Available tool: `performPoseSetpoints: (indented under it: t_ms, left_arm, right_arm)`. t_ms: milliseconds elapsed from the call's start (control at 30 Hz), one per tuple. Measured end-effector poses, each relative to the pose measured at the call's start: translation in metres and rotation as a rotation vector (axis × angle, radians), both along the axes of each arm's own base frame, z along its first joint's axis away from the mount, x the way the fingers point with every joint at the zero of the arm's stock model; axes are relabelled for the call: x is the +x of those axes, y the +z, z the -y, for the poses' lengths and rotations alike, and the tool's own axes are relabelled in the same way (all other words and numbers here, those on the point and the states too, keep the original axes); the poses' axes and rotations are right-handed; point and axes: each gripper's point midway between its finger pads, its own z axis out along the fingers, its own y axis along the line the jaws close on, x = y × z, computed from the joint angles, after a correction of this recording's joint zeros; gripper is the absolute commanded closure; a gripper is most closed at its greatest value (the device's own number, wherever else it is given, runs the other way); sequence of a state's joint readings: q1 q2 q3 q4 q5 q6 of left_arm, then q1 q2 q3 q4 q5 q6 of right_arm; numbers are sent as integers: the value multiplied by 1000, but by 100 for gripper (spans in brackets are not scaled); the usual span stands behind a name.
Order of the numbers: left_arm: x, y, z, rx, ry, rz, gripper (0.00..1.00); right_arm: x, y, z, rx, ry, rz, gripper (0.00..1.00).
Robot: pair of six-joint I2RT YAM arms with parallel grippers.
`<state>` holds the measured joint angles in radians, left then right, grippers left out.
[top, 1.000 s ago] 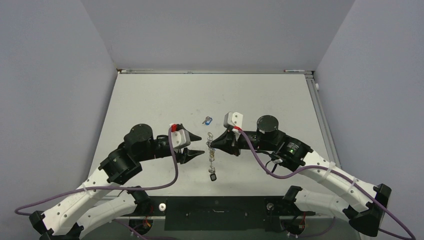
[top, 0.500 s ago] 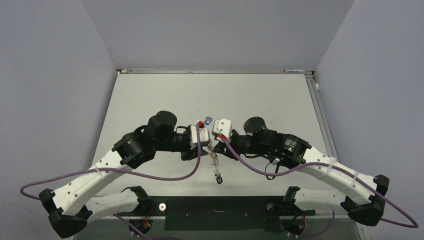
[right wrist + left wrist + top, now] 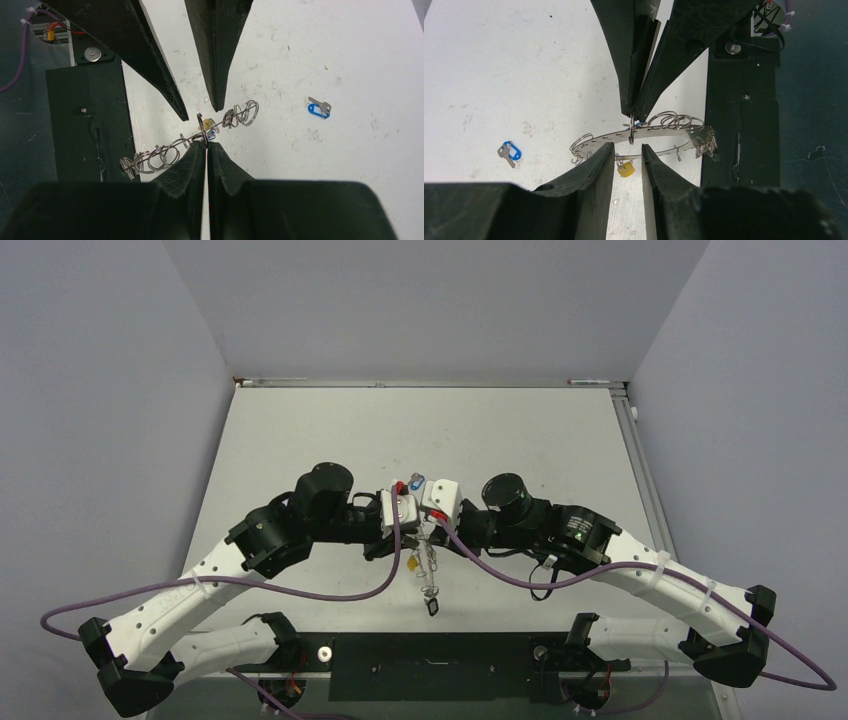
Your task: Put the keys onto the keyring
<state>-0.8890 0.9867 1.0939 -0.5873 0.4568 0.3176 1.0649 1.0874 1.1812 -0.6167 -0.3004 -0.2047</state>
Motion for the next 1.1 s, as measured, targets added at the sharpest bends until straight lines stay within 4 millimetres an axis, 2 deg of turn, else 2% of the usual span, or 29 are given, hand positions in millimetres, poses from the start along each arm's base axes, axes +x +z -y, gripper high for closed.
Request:
performPoseSetpoints:
  t_ms: [200,467,700,833,1000,1100]
  left_arm:
    - [0,2,4,-22,-4,2,74]
    - [-1,-1,4,-39,-2,-8,75]
    - [-2,-2,5,-41,-1,-22,85]
    - [-2,-2,6,-48,-1,-27,100]
    - [-3,-6,8,-56,-8,-31,100]
    - [-1,-9,9,-74,-2,-24,100]
  right_arm:
    - [1,3,0,2,-7,7,95]
    - [-1,3,-1,1,1,8,95]
    - [-3,4,-2,6,5,5,95]
    - [-4,6,-4,11,7,6,95]
    - [-4,6,-4,10,6,8,94]
    - [-2,5,-3,4,-5,13,78]
